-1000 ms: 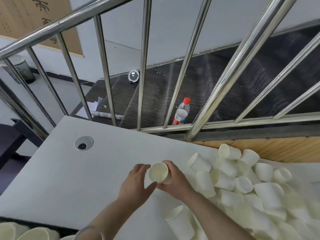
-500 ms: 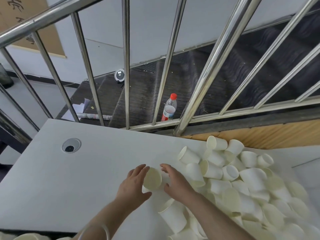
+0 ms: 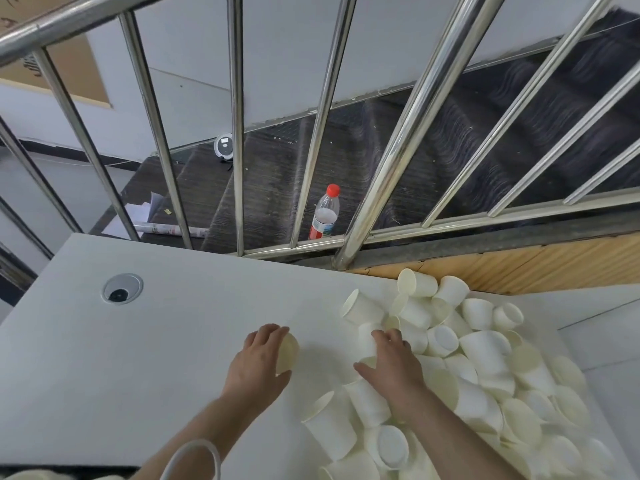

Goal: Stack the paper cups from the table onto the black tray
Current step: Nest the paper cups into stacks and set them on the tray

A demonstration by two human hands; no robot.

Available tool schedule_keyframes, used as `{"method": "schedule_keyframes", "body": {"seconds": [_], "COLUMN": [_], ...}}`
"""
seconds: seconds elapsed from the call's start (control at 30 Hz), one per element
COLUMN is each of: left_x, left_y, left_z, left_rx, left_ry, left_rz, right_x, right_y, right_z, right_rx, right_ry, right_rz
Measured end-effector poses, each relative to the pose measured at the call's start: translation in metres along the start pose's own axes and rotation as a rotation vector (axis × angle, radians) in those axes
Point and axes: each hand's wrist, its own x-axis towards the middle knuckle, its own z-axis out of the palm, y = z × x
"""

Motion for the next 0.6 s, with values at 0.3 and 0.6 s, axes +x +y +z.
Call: {"method": "schedule_keyframes", "body": {"seconds": [0.3,0.6], "left_x": [-0.009,-0.01], "left_y": [-0.001,-0.001], "left_z": [-0.002,-0.003], "left_rx": [0.021,0.012], "left_ry": [0.0,-0.004], "left_rz": [-0.002,-0.016], "right_x": [0.006,0.003], "right_y": [-0.007,-0.012], "right_z": [0.006,-0.008], "right_rx": [0.07,0.124], "right_ry": [0.031,0.123], "right_rz": [0.148,0.082]}}
